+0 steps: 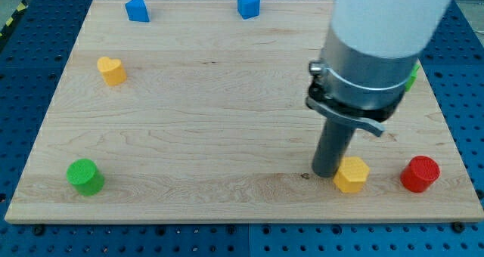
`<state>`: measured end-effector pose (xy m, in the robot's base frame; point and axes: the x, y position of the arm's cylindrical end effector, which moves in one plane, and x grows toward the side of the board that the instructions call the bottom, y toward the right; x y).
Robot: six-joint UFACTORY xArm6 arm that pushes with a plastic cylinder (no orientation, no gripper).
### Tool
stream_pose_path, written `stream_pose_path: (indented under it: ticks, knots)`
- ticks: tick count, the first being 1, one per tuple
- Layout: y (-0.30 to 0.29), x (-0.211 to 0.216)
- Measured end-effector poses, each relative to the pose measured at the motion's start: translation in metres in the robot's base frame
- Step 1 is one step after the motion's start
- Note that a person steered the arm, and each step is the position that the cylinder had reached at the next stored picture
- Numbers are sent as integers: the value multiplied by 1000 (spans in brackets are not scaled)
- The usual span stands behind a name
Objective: Move the yellow hexagon into the red circle
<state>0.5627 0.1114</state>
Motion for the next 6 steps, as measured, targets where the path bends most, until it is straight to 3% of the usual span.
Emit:
stream_pose_path:
  ticks: [2, 6]
  knots:
    - [4, 31]
    - [35, 34]
